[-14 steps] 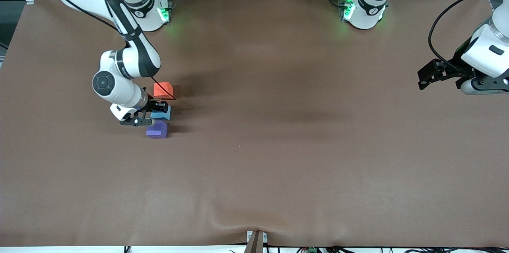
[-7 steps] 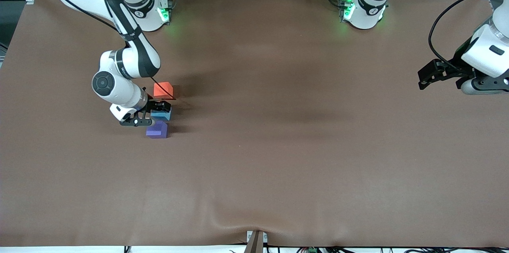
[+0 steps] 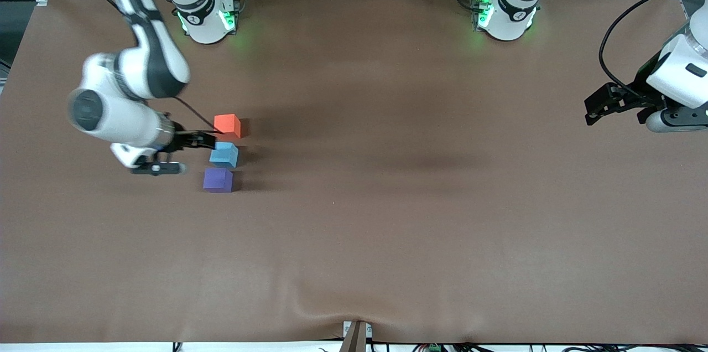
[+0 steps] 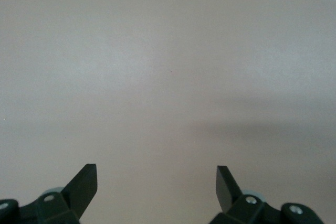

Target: Place blue block between orange and purple blocks

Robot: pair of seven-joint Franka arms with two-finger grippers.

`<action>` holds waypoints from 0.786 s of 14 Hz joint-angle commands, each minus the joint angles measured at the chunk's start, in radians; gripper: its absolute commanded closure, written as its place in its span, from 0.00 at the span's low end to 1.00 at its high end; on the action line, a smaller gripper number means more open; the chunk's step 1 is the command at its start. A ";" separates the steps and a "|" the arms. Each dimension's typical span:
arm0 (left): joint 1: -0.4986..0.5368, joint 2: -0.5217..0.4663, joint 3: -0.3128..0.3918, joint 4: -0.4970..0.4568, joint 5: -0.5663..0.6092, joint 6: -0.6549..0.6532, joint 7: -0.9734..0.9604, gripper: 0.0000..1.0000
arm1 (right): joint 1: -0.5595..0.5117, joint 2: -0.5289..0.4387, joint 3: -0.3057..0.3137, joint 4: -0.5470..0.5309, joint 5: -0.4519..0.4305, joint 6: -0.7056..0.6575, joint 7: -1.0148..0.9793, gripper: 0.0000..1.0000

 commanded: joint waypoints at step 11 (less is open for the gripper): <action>0.001 -0.038 -0.005 -0.001 0.008 -0.024 0.011 0.00 | -0.133 -0.202 -0.024 0.470 -0.119 -0.574 -0.149 0.00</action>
